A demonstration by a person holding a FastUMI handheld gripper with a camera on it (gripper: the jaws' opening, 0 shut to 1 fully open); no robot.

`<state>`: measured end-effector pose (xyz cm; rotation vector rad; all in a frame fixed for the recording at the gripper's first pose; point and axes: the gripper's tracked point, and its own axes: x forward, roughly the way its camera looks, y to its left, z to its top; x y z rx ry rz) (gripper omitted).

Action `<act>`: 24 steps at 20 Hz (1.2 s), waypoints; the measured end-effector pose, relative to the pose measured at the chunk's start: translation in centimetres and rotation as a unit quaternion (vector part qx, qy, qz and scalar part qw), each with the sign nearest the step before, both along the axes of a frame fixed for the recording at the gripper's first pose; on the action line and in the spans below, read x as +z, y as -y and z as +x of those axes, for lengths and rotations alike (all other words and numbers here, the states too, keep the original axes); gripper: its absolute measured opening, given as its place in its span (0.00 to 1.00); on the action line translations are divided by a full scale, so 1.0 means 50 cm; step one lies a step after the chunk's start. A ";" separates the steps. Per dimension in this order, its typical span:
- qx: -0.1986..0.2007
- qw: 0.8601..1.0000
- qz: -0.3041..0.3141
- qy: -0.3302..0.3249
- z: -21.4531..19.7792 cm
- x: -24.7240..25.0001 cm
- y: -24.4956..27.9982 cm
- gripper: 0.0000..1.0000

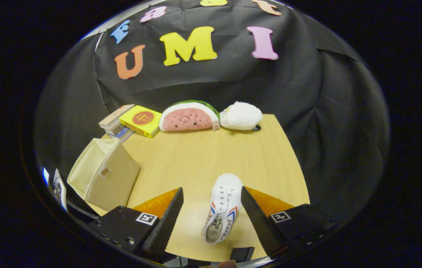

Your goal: Open the storage box then place both shoes into the box .Put the left shoe in first, then the right shoe, with the right side of both shoes facing outward in a uniform manner.

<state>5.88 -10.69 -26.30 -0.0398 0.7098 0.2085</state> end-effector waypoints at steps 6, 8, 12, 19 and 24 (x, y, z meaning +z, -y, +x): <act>-0.020 0.995 0.013 -0.093 0.013 -0.135 0.054 0.94; -0.022 0.992 0.017 -0.121 0.016 -0.168 0.059 0.94; -0.021 0.983 0.040 -0.176 0.025 -0.224 0.049 0.94; -0.012 0.967 0.096 -0.235 0.027 -0.243 0.045 0.68; -0.014 0.964 0.106 -0.241 0.026 -0.248 0.056 0.69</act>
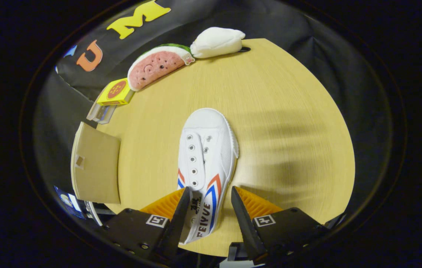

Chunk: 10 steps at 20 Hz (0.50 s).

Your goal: Open the storage box then place both shoes into the box .Put the left shoe in first, then the right shoe, with the right side of both shoes facing outward in a uniform manner.

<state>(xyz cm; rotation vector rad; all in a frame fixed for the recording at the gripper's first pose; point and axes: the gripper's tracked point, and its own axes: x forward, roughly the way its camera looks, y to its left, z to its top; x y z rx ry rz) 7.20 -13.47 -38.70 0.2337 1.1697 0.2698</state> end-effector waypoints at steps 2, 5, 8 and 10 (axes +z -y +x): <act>0.001 1.000 0.007 -0.006 -0.003 -0.004 -0.004 0.69; 0.005 1.000 0.002 0.003 -0.003 0.008 0.003 0.48; 0.006 1.000 0.001 0.002 -0.008 0.012 0.002 0.48; 0.012 1.000 -0.014 0.002 -0.019 0.009 0.011 0.48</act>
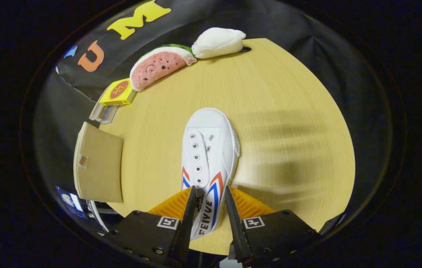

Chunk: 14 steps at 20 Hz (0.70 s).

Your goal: Open the storage box then place both shoes into the box .Put the left shoe in first, then the right shoe, with the right side of both shoes facing outward in a uniform manner.

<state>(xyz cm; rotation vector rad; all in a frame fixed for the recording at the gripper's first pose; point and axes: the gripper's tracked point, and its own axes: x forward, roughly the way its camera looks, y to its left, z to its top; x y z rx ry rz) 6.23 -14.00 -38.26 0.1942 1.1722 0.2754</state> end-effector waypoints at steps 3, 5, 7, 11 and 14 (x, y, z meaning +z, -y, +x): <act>-0.002 1.000 -0.004 -0.002 -0.006 -0.003 -0.001 0.50; -0.004 1.000 0.007 -0.005 0.001 -0.011 -0.023 0.50; -0.005 1.000 -0.009 -0.002 0.017 -0.022 -0.021 0.50; -0.030 0.999 -0.018 -0.019 0.026 -0.026 -0.011 0.29; -0.066 0.997 0.010 -0.037 0.021 -0.017 -0.009 0.01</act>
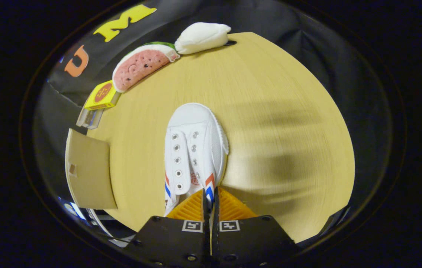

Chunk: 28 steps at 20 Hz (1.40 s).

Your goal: Open the storage box then place both shoes into the box .Put the left shoe in first, then the right shoe, with the right side of both shoes facing outward in a uniform manner.

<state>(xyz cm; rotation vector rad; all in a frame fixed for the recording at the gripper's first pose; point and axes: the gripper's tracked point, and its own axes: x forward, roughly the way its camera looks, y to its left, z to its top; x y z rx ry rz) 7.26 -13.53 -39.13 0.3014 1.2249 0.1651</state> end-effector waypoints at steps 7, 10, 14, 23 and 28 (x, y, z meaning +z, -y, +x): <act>0.021 0.998 0.045 0.036 -0.055 0.116 -0.094 0.01; 0.038 0.995 0.073 0.064 -0.070 0.203 -0.176 0.01; 0.051 0.990 0.091 0.095 -0.091 0.306 -0.297 0.01; 0.098 0.982 0.093 0.132 -0.131 0.413 -0.665 0.01; 0.114 0.983 0.049 0.135 -0.143 0.345 -0.781 0.01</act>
